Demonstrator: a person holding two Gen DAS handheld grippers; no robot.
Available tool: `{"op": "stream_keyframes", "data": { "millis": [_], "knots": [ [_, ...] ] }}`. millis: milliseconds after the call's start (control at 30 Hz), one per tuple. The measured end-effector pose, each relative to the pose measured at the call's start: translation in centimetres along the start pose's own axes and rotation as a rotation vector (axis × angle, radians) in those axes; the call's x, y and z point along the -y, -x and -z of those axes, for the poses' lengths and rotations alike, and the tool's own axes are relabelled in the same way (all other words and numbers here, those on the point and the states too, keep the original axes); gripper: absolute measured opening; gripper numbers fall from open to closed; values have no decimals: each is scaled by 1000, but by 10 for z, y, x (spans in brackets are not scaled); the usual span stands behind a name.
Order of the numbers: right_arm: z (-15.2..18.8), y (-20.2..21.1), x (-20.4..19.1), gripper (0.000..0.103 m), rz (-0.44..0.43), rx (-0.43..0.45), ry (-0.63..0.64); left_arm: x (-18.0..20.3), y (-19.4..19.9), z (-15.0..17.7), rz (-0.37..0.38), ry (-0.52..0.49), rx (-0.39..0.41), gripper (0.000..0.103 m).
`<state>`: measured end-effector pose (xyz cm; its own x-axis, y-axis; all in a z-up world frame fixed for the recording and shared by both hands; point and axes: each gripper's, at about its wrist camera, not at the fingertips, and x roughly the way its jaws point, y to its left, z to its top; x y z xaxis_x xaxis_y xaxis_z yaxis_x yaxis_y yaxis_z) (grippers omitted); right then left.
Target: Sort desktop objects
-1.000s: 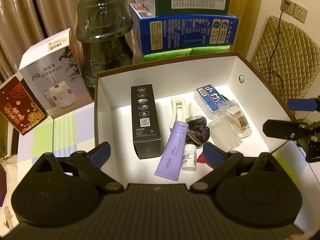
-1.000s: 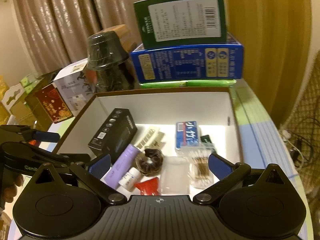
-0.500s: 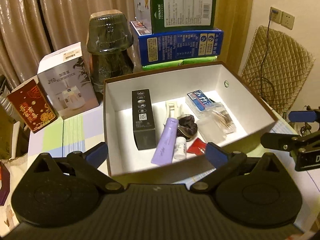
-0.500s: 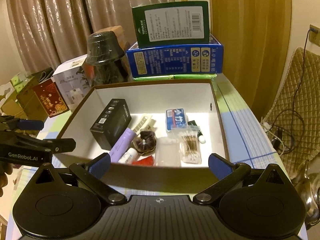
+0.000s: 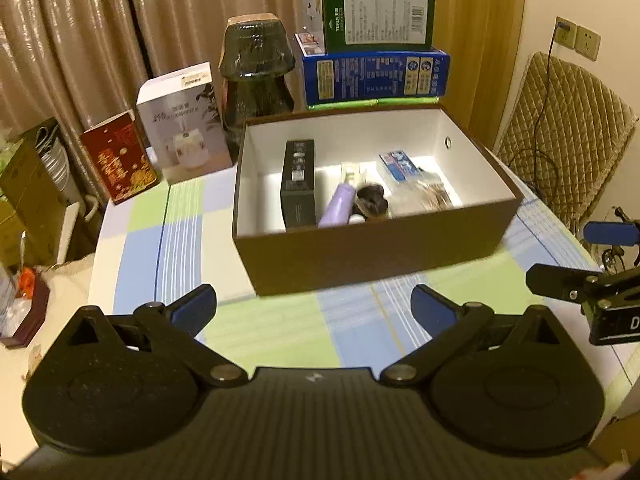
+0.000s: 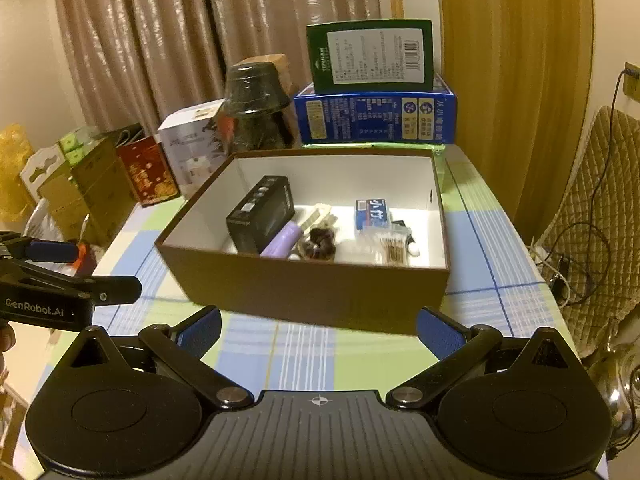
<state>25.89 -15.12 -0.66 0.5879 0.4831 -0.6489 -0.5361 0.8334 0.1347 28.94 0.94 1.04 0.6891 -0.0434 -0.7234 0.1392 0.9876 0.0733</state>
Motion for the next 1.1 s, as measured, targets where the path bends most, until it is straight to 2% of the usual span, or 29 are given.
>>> {"op": "stream_keyframes", "data": {
  "millis": [600,1100],
  "knots": [
    [66,74,4,101,-46,-16,77,53,69,67,-43,46,-25,102],
    [93,105,1,101,-69,-26,94,73,98,96,-54,41,-34,102]
  ]
}}
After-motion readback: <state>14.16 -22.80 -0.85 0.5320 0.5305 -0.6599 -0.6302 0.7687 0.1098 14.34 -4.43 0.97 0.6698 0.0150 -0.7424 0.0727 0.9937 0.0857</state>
